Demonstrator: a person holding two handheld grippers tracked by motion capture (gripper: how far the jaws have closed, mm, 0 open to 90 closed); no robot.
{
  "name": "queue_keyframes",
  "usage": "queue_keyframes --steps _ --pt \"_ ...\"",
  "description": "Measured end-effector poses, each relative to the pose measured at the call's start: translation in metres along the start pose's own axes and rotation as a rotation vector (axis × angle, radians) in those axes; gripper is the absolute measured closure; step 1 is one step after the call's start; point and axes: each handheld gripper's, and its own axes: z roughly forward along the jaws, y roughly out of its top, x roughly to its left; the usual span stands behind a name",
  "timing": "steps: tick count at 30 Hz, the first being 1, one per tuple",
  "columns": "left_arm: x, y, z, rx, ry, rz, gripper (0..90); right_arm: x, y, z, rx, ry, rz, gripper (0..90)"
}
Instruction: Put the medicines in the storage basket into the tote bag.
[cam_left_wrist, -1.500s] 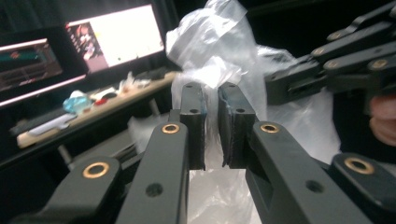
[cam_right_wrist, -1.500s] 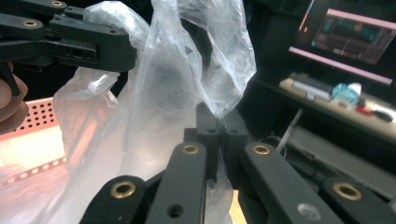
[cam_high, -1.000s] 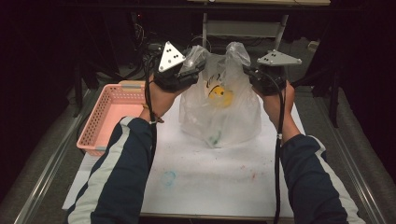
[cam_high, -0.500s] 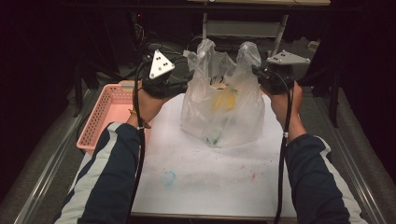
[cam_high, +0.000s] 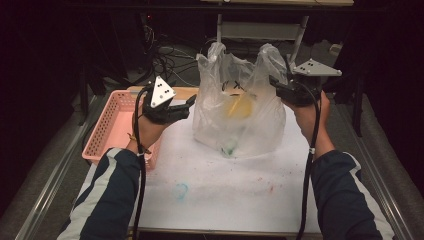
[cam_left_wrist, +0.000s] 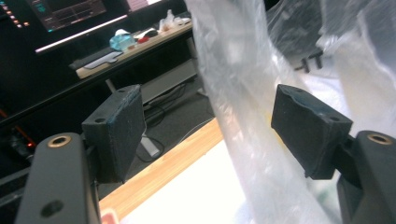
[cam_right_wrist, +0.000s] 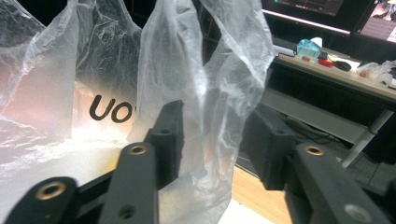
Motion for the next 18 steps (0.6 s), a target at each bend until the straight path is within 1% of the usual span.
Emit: queue_keyframes --steps 3,4,6,7,9,12,13,14,16,18 --pt "0.001 -0.008 -0.003 0.006 0.003 -0.006 25.4 0.002 -0.003 -0.002 -0.006 -0.025 -0.014 47.3" --pt "0.001 -0.010 -0.003 0.007 -0.001 -0.010 25.2 0.002 -0.003 -0.003 -0.006 -0.026 -0.014 46.1" --pt "0.001 -0.014 -0.005 0.011 0.006 -0.011 21.8 0.003 -0.005 -0.004 -0.008 -0.030 -0.015 43.7" --pt "0.001 -0.017 -0.006 0.009 0.006 -0.013 21.9 0.003 -0.006 -0.006 -0.010 -0.034 -0.018 42.1" --pt "0.002 -0.020 -0.009 0.007 0.001 -0.021 21.8 0.004 -0.007 -0.009 -0.026 -0.054 -0.028 39.8" --pt "0.003 -0.024 -0.013 0.004 -0.003 -0.024 21.7 0.004 -0.008 -0.013 -0.040 -0.057 -0.023 36.7" --pt "0.003 -0.026 -0.014 0.005 0.000 -0.023 20.3 0.004 -0.009 -0.014 -0.043 -0.061 -0.021 35.8" --pt "0.003 -0.027 -0.015 0.007 0.005 -0.024 18.7 0.003 -0.009 -0.015 -0.042 -0.056 -0.023 34.7" --pt "0.003 -0.030 -0.017 0.010 -0.001 -0.020 18.7 0.004 -0.009 -0.016 -0.036 -0.065 -0.034 31.6" --pt "0.004 -0.033 -0.019 0.011 0.001 -0.018 18.7 0.004 -0.009 -0.018 -0.047 -0.068 -0.036 29.0"
